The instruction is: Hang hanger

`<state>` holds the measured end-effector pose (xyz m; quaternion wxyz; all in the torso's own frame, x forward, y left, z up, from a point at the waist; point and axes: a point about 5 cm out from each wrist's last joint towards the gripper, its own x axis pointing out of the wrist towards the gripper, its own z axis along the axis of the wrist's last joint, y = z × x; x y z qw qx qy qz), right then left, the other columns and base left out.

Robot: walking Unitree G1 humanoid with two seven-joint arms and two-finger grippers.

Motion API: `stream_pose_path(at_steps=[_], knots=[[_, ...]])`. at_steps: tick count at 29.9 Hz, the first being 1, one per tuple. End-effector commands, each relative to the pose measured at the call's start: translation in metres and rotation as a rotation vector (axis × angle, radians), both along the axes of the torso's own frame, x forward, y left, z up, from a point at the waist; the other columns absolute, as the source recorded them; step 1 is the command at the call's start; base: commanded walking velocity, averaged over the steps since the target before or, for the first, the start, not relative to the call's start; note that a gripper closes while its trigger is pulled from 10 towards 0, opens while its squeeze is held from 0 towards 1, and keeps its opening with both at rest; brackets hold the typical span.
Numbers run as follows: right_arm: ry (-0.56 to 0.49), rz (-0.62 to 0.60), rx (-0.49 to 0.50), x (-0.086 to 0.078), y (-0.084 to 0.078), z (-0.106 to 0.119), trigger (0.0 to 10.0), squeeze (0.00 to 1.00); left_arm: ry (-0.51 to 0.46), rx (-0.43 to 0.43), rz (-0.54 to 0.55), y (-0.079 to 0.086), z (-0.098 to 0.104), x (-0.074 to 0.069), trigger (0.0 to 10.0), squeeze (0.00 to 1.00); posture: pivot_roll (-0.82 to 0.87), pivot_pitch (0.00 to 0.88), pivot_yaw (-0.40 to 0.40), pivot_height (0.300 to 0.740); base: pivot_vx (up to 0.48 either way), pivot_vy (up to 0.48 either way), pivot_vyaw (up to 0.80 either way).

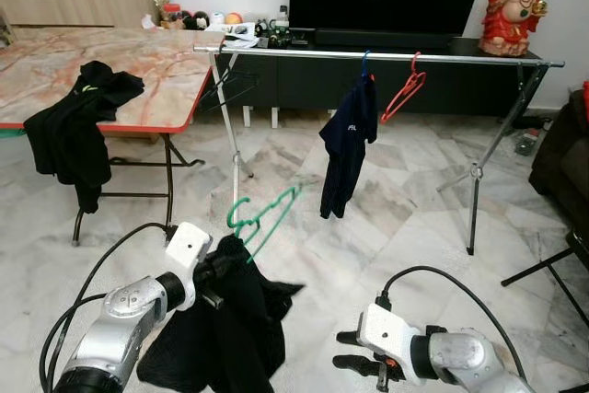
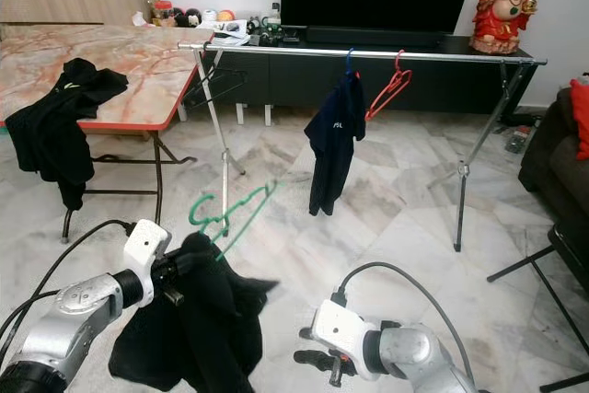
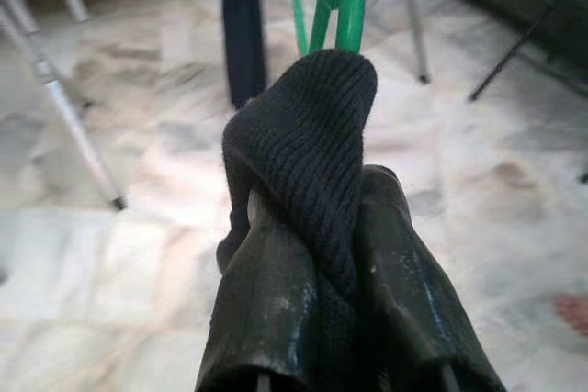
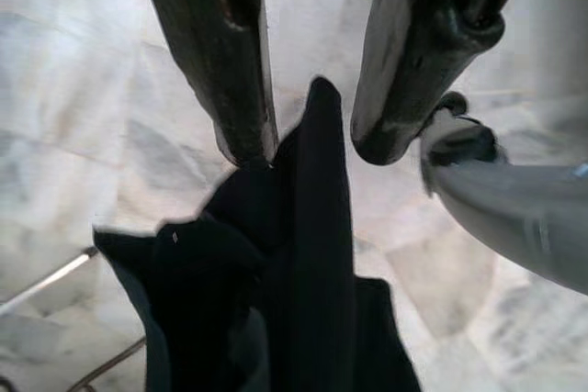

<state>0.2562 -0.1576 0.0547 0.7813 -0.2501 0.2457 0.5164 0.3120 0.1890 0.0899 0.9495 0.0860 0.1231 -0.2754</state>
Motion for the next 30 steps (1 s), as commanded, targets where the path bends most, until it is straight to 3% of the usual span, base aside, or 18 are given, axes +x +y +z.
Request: stream_pose_path(at_steps=[1, 3, 5, 8, 11, 13, 21, 24, 30], knots=[[-0.048, -0.021, -0.018, 0.007, -0.008, 0.013, 10.0, 0.00, -0.005, 0.140, -0.066, -0.002, -0.002, 0.002, 10.0, 0.00, 0.04, 0.000, -0.020, 0.740, 0.000, 0.000, 0.00], [-0.071, -0.009, -0.025, 0.009, -0.011, 0.022, 10.0, 0.00, 0.014, 0.251, -0.145, -0.003, -0.007, -0.002, 10.0, 0.00, 0.04, 0.000, -0.021, 0.740, 0.000, 0.000, 0.00], [-0.085, -0.014, -0.009, 0.012, -0.011, 0.029, 10.0, 0.00, 0.012, 0.300, -0.165, -0.002, -0.009, -0.003, 10.0, 0.00, 0.04, 0.000, -0.021, 0.740, 0.000, 0.000, 0.00], [-0.132, -0.035, 0.049, 0.020, -0.010, 0.043, 10.0, 0.00, 0.028, 0.240, -0.144, -0.002, -0.008, -0.002, 10.0, 0.00, 0.04, 0.000, -0.020, 0.740, 0.000, 0.000, 0.00], [-0.177, -0.030, 0.042, 0.026, -0.011, 0.047, 10.0, 0.00, 0.064, 0.289, -0.348, -0.012, -0.010, -0.017, 10.0, 0.00, 0.04, 0.000, -0.018, 0.740, 0.000, 0.000, 0.00], [-0.178, -0.029, 0.047, 0.027, -0.010, 0.047, 10.0, 0.00, 0.074, 0.288, -0.376, -0.013, -0.011, -0.019, 10.0, 0.00, 0.04, 0.000, -0.018, 0.740, 0.000, 0.000, 0.00], [-0.115, 0.065, 0.052, 0.027, -0.003, 0.042, 10.0, 0.00, 0.164, 0.391, -0.552, -0.013, -0.014, -0.031, 10.0, 0.00, 0.04, 0.000, -0.016, 0.740, 0.000, 0.000, 0.00], [-0.061, 0.115, 0.138, 0.029, 0.002, 0.046, 10.0, 0.00, 0.159, 0.389, -0.595, -0.015, -0.008, -0.030, 10.0, 0.00, 0.05, 0.000, -0.019, 0.740, 0.000, 0.000, 0.00], [0.017, 0.191, 0.134, 0.030, 0.000, 0.040, 10.0, 0.00, 0.191, 0.335, -0.712, -0.024, -0.002, -0.037, 10.0, 0.00, 0.06, 0.000, -0.014, 0.740, 0.000, 0.000, 0.00]])
